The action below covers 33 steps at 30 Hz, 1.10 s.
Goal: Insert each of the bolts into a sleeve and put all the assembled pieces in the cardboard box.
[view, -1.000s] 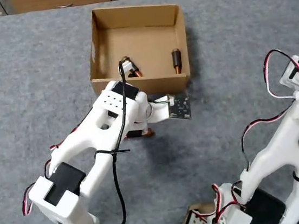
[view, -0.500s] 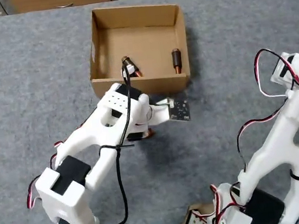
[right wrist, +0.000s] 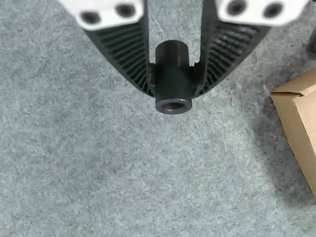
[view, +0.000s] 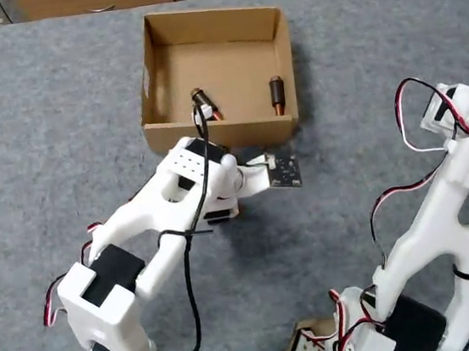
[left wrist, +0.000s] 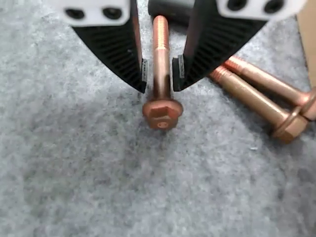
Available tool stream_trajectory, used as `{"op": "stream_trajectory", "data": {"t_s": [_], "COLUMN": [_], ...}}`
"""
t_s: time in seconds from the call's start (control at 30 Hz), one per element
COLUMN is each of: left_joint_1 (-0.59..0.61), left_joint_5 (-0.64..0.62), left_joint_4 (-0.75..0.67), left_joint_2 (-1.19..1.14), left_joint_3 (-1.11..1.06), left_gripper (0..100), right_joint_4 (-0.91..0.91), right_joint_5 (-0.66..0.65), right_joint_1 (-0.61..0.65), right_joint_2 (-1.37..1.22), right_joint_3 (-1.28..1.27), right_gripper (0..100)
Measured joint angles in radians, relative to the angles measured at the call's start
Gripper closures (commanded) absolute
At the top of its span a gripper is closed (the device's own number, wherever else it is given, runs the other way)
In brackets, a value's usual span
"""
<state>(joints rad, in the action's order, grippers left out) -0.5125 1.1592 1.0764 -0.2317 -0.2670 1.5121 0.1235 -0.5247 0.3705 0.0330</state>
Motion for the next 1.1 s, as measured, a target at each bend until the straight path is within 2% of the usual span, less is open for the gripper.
{"op": "stream_trajectory", "data": {"t_s": [0.1,0.23,0.37,0.67,0.83,1.1], "left_joint_1": [0.0,-0.006,-0.009,-0.011,-0.008,0.029], "left_joint_5": [-0.003,-0.009,-0.017,-0.213,-0.347,-0.56], "left_joint_4": [0.0,-0.015,-0.023,-0.012,0.101,0.47], "left_joint_2": [0.0,-0.037,-0.075,-0.107,-0.124,-0.123], "left_joint_3": [0.0,0.0,0.002,0.063,0.233,0.675], "left_gripper": [91,98,98,98,98,98], "right_joint_4": [0.0,0.0,0.0,0.0,0.0,0.0], "right_joint_5": [0.0,0.0,0.0,0.0,0.0,0.0], "right_joint_1": [0.0,0.0,0.0,0.026,0.077,0.118], "right_joint_2": [0.0,0.0,0.0,0.0,0.0,0.0], "right_joint_3": [0.0,-0.003,-0.003,-0.005,-0.005,-0.005], "right_gripper": [99.7,99.7,99.7,99.7,99.7,99.7]}}
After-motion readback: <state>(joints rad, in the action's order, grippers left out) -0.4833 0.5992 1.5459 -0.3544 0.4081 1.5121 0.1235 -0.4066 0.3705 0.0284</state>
